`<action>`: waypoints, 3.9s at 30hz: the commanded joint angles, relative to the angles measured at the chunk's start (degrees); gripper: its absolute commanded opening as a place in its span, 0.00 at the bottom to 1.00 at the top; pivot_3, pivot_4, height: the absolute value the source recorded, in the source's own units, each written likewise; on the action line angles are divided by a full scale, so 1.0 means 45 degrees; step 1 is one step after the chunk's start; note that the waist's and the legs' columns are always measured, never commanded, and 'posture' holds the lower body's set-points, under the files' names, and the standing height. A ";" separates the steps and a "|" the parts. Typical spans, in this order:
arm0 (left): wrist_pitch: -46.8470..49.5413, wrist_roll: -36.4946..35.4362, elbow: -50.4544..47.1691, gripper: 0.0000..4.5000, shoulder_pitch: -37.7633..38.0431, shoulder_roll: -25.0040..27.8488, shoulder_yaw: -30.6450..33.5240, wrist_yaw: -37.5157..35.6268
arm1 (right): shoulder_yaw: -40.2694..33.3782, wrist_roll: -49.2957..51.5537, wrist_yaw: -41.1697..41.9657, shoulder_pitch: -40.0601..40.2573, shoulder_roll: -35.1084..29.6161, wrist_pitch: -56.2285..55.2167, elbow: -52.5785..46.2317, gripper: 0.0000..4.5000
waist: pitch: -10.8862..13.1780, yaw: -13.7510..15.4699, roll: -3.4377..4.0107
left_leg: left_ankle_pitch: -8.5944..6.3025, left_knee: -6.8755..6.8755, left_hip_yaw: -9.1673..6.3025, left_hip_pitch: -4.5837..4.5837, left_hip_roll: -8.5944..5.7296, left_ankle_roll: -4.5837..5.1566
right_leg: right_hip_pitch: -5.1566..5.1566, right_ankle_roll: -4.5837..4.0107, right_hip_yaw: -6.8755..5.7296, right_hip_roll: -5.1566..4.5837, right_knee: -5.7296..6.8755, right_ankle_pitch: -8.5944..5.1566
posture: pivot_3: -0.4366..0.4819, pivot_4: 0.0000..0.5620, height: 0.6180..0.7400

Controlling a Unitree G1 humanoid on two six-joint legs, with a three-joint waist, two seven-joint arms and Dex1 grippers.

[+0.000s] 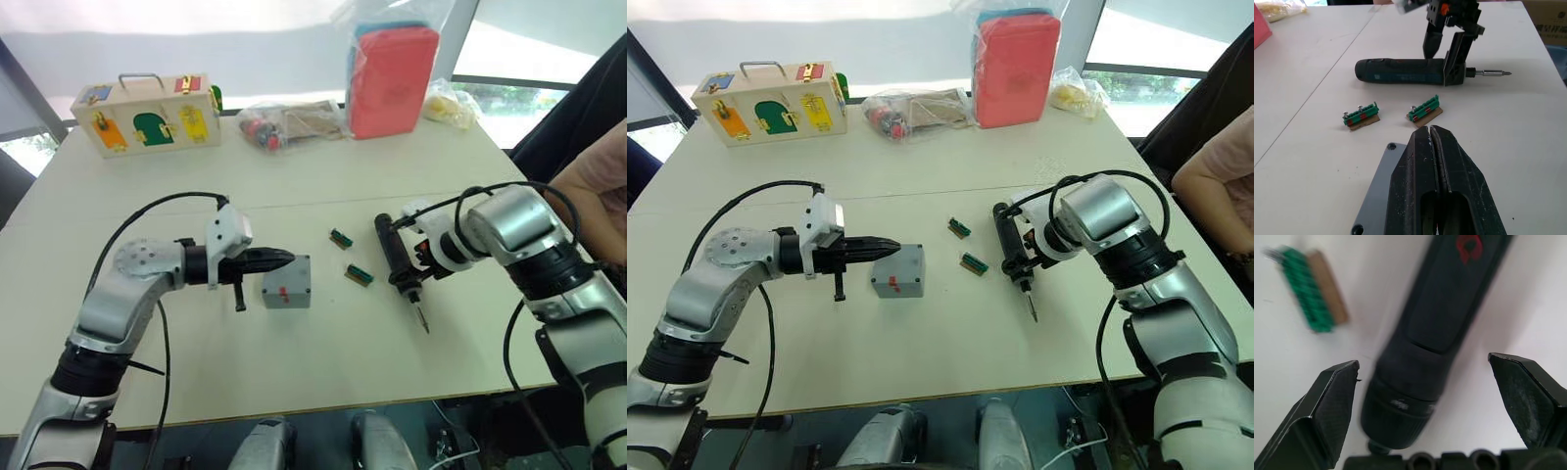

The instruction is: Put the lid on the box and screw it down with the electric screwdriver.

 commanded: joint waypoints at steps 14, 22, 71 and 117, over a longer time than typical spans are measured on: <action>-0.0619 0.0296 -0.0554 0.00 0.0541 -0.0100 0.0169 0.0574 | 0.1931 -0.1296 0.0352 -0.0431 -0.0200 -0.0980 0.2209 0.42 | -0.0037 0.0054 -0.0060 | -0.0012 0.0036 -0.0016 0.0015 -0.0020 0.0019 | 0.0051 -0.0004 -0.0030 0.0006 -0.0017 0.0022 | 0.48 0.27 1.00; -0.0759 0.0401 -0.0250 0.00 0.0344 0.0219 0.0274 0.0534 | 0.0388 -0.1457 0.0143 -0.1207 -0.0400 -0.1560 0.1050 0.42 | -0.0014 0.0056 -0.0024 | -0.0012 0.0033 -0.0013 0.0008 -0.0021 0.0020 | 0.0039 -0.0004 -0.0028 0.0004 -0.0016 0.0022 | 0.48 0.27 1.00; -0.1391 0.2230 0.3524 0.00 -0.1115 -0.0021 -0.1439 -0.1041 | -0.4035 -0.1991 -0.1129 0.6291 0.8042 -1.9346 -0.3600 0.42 | 0.0032 -0.0060 0.0035 | 0.0088 0.0063 -0.0045 -0.0162 -0.0014 -0.0146 | -0.0247 -0.0011 0.0045 0.0071 0.0189 0.0027 | 0.48 0.27 1.00; -0.1661 0.2768 0.3669 0.00 -0.0396 -0.0115 -0.1715 -0.0880 | -0.2665 -0.3055 -0.0885 0.7638 0.7281 -1.7107 -0.2388 0.42 | -0.0204 -0.0051 0.0034 | 0.0021 -0.0143 -0.0036 0.0291 -0.0007 -0.0036 | 0.0146 -0.0029 0.0067 0.0077 0.0060 -0.0002 | 0.48 0.27 1.00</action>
